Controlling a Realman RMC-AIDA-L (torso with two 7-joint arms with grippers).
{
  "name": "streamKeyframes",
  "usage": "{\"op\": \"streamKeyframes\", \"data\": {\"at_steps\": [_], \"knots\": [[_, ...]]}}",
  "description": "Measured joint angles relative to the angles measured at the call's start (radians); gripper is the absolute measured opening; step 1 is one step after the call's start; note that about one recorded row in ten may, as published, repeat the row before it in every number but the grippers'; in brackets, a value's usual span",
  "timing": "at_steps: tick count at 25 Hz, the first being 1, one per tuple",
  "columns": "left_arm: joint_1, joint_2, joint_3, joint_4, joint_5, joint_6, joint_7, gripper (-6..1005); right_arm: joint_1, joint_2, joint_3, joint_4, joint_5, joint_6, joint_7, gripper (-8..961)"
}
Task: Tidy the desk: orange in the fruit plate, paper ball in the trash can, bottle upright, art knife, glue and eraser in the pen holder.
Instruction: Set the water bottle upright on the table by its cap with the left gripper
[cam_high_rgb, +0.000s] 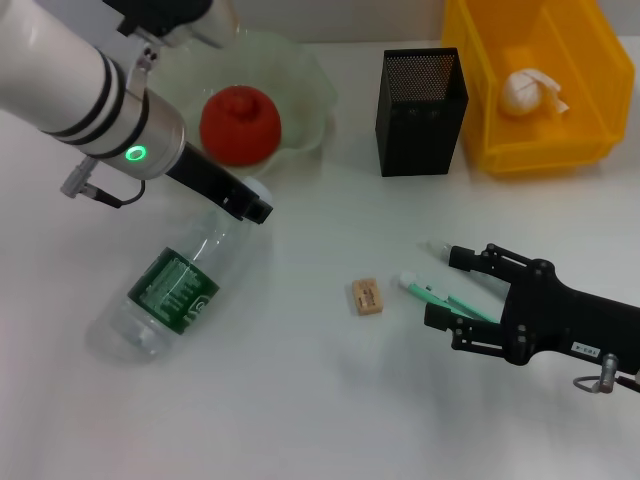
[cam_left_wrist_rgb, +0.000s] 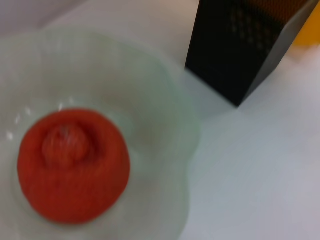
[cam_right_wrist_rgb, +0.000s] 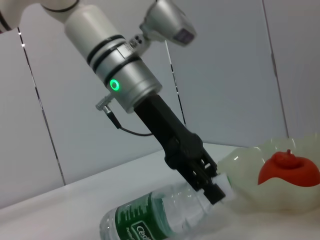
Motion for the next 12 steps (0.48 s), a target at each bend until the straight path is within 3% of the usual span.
{"op": "streamKeyframes", "data": {"at_steps": [1, 3, 12], "knots": [[0.050, 0.003, 0.009, 0.081, -0.033, 0.001, 0.023, 440, -0.001, 0.000, 0.000, 0.000, 0.000, 0.000, 0.001, 842], [0.072, 0.004, -0.001, 0.111, -0.069, 0.001, 0.047, 440, -0.002, 0.000, 0.000, 0.000, 0.001, 0.000, 0.004, 842], [0.145, 0.006, -0.079, 0.122, -0.322, -0.025, 0.216, 439, 0.007, 0.000, 0.006, 0.015, 0.002, -0.001, 0.008, 842]]}}
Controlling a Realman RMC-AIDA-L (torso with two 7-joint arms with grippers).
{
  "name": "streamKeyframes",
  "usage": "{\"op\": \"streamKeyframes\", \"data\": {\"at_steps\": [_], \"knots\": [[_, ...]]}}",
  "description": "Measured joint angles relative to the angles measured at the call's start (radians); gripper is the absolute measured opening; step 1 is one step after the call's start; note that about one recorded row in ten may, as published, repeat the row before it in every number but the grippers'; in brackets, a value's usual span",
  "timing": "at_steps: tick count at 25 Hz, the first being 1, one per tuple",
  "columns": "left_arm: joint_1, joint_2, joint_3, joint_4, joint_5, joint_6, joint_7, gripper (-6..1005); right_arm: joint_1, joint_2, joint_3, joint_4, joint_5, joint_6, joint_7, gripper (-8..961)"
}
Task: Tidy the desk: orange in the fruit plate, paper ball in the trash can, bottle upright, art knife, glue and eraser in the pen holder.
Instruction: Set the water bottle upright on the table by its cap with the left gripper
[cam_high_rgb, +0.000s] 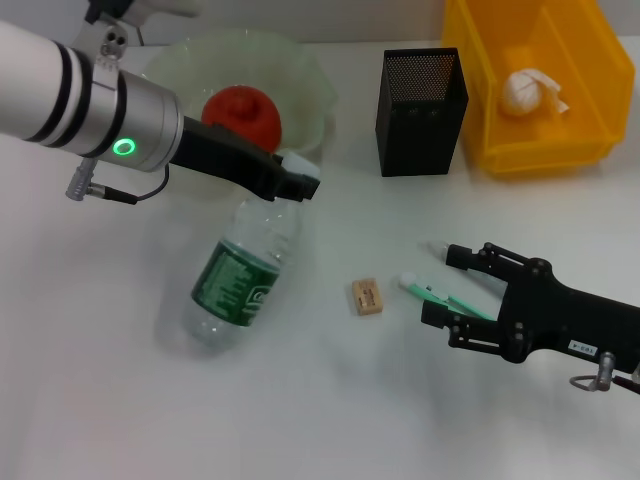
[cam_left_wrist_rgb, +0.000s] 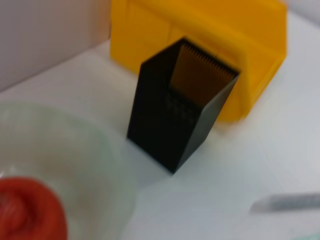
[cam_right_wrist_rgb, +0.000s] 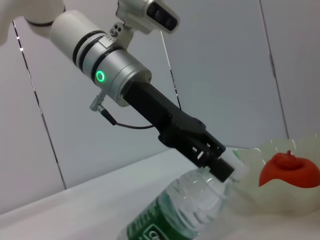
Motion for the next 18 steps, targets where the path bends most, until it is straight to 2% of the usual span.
{"op": "streamKeyframes", "data": {"at_steps": [1, 10, 18], "knots": [[0.000, 0.000, 0.000, 0.000, 0.000, 0.000, 0.000, 439, 0.002, 0.000, 0.003, 0.004, 0.000, 0.000, 0.000, 842], [0.107, 0.000, -0.022, -0.055, -0.279, -0.091, 0.296, 439, 0.007, 0.001, 0.032, 0.033, 0.012, -0.002, 0.000, 842], [0.122, 0.000, -0.069, -0.230, -0.513, -0.102, 0.590, 439, 0.022, 0.002, 0.060, 0.060, 0.013, -0.003, 0.000, 842]]}}
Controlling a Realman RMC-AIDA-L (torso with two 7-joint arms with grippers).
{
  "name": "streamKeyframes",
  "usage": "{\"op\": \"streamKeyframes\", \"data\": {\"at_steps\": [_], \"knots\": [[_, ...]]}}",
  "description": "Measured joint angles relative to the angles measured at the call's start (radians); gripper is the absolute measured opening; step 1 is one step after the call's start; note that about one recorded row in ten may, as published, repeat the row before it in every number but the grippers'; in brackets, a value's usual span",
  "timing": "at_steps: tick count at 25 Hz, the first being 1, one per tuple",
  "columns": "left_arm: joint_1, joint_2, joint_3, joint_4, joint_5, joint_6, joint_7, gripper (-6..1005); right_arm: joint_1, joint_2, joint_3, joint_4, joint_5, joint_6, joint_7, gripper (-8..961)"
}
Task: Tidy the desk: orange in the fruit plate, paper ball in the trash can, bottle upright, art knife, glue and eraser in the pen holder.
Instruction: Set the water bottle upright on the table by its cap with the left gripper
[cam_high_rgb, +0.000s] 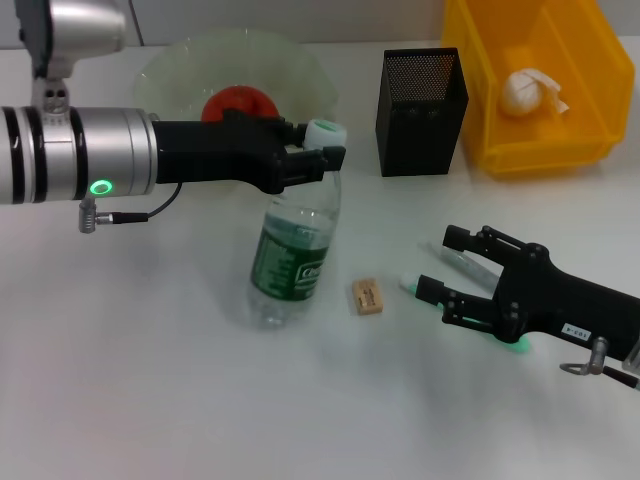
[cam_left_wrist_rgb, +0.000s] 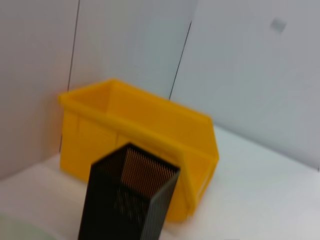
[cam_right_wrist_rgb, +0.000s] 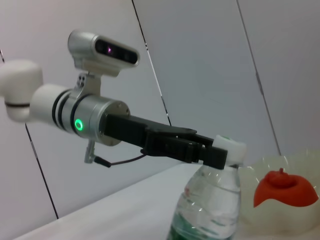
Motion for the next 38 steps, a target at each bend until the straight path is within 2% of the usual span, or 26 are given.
{"op": "streamKeyframes", "data": {"at_steps": [11, 17, 23, 31, 38], "knots": [[0.008, 0.002, -0.027, -0.206, -0.280, 0.023, 0.411, 440, 0.025, 0.001, 0.025, 0.025, 0.002, 0.003, 0.000, 842], [-0.008, -0.003, -0.027, -0.384, -0.496, 0.040, 0.688, 439, 0.029, 0.001, 0.042, 0.030, 0.002, 0.004, 0.000, 843], [-0.003, -0.008, -0.014, -0.559, -0.735, 0.113, 0.998, 439, 0.030, 0.001, 0.061, 0.033, 0.002, 0.005, 0.000, 843], [0.013, -0.008, -0.024, -0.700, -0.826, 0.216, 1.241, 439, 0.033, 0.001, 0.081, 0.049, 0.002, 0.027, -0.006, 843], [0.024, -0.008, -0.021, -0.751, -0.872, 0.224, 1.311, 438, 0.043, 0.001, 0.080, 0.057, 0.001, 0.042, -0.009, 843]]}}
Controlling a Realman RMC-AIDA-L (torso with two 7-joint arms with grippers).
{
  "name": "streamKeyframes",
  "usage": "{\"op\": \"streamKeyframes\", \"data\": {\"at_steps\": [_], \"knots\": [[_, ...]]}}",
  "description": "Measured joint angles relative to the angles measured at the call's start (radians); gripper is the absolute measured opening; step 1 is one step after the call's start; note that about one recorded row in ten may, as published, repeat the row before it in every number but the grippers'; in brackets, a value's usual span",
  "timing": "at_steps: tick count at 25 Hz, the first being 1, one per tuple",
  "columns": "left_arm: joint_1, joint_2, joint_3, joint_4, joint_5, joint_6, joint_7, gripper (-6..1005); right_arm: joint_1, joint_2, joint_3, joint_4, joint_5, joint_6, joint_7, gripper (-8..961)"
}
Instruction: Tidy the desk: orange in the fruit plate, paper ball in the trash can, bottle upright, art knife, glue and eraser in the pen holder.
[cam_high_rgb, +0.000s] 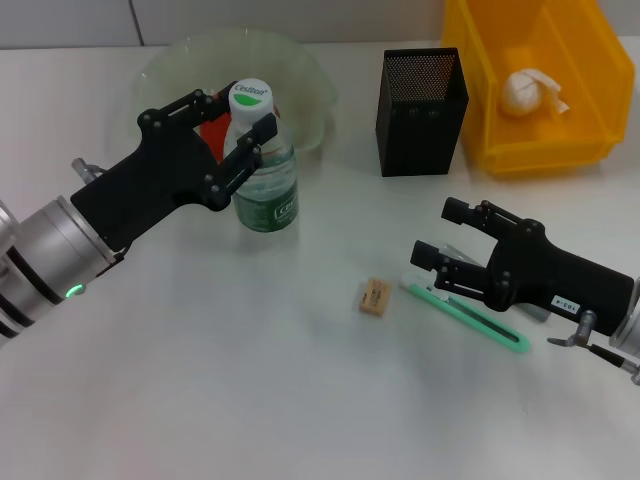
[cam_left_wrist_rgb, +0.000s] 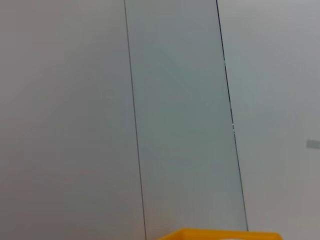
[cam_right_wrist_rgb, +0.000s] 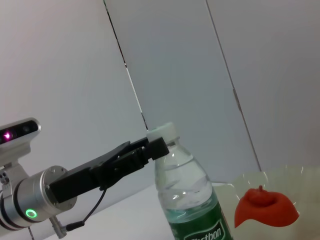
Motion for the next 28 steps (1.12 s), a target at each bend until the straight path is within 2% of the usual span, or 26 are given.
{"op": "streamKeyframes", "data": {"at_steps": [17, 28], "knots": [[0.009, -0.001, -0.005, -0.044, -0.041, -0.014, 0.029, 438, 0.007, 0.001, 0.001, 0.006, 0.000, 0.013, -0.001, 843], [0.025, -0.001, -0.005, -0.048, -0.071, 0.020, 0.026, 571, 0.004, 0.003, 0.003, 0.014, 0.000, 0.011, -0.002, 843]]}}
